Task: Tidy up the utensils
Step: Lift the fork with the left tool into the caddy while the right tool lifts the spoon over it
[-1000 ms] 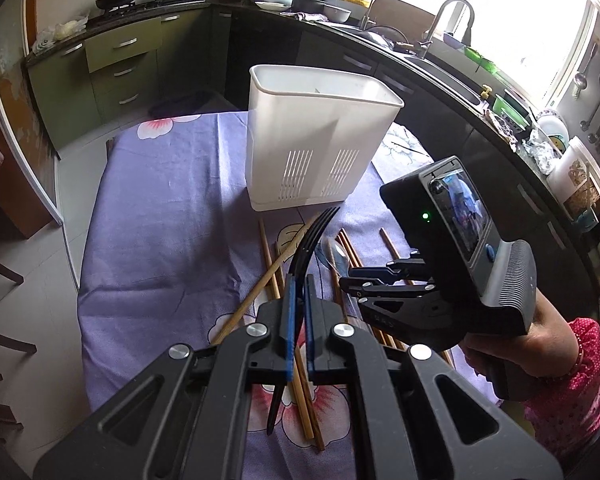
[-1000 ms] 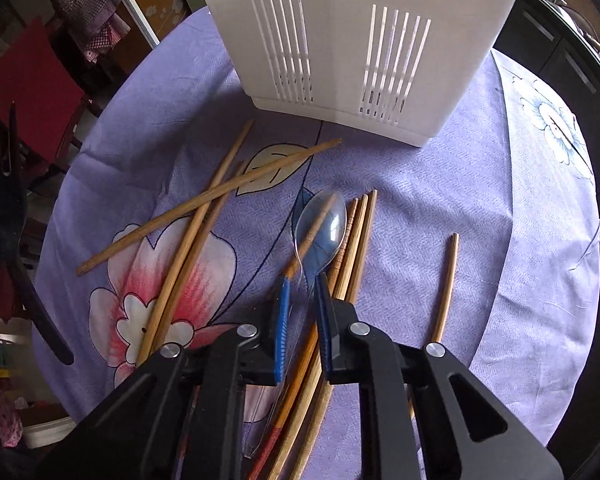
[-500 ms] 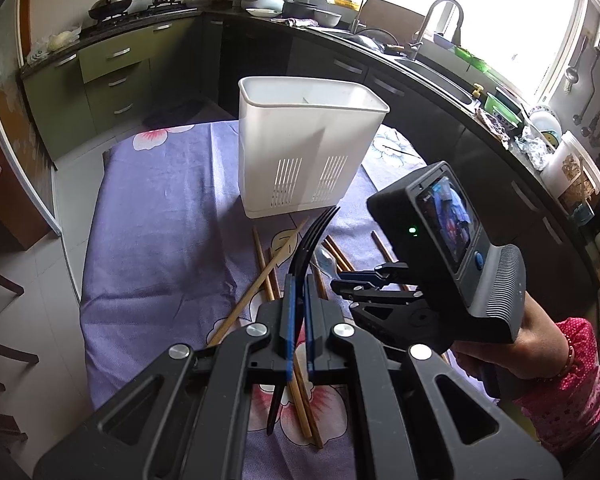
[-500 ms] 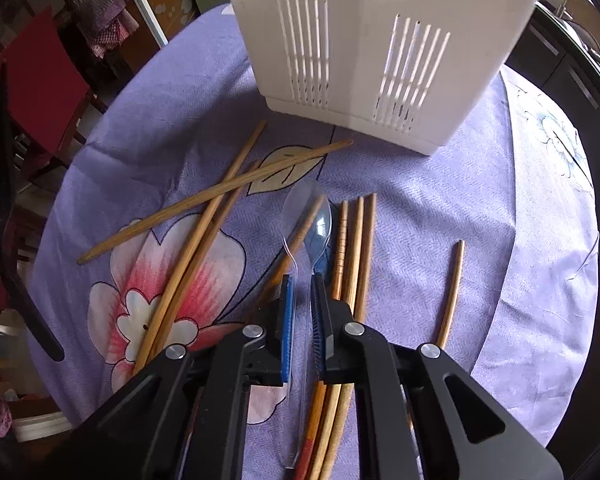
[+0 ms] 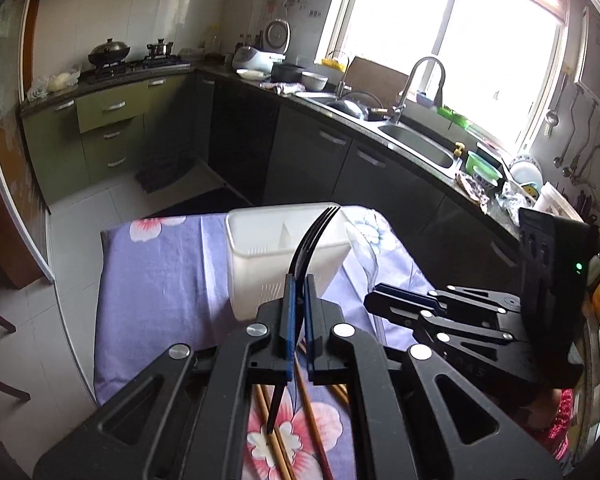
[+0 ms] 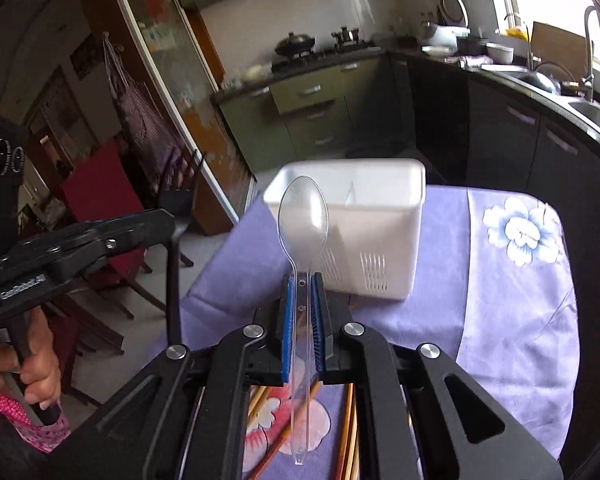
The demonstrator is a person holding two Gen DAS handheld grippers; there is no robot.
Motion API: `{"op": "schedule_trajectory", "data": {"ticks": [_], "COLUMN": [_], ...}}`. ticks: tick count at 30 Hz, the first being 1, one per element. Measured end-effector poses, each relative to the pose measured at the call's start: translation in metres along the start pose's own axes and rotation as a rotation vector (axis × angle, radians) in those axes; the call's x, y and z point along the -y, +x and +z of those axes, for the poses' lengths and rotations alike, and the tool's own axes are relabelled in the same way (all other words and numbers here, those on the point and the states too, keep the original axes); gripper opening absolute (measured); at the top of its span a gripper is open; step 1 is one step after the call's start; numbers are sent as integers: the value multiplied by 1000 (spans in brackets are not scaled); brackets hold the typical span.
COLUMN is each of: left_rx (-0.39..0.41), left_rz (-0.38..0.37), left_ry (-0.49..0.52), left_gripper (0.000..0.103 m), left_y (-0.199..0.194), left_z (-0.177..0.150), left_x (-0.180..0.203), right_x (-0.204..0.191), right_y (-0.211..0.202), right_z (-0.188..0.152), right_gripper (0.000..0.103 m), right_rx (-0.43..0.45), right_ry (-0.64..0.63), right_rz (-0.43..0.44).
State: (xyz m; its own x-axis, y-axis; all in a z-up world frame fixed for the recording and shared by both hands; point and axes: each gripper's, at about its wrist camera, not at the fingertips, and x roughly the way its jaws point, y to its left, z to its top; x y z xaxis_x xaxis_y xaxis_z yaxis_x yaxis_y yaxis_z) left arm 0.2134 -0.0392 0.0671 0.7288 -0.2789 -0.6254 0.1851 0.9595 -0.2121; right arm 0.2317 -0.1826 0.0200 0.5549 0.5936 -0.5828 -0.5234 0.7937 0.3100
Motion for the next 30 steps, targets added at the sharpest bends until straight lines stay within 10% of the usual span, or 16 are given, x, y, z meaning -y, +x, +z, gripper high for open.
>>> {"op": "schedule_trajectory", "data": {"ticks": [15, 30], "left_rx": [376, 253], "left_rz": [23, 68], "left_ry": [-8, 45], "left_gripper": [4, 4], "left_y": [56, 105], "left_z": [76, 28], "left_x": [1, -12], "right_x": [22, 61], "right_y": [-18, 62], "right_z": [101, 99], "right_gripper": [9, 9], "right_rx": [395, 388], "right_ry": [-55, -79], "right_rz": [-149, -227]}}
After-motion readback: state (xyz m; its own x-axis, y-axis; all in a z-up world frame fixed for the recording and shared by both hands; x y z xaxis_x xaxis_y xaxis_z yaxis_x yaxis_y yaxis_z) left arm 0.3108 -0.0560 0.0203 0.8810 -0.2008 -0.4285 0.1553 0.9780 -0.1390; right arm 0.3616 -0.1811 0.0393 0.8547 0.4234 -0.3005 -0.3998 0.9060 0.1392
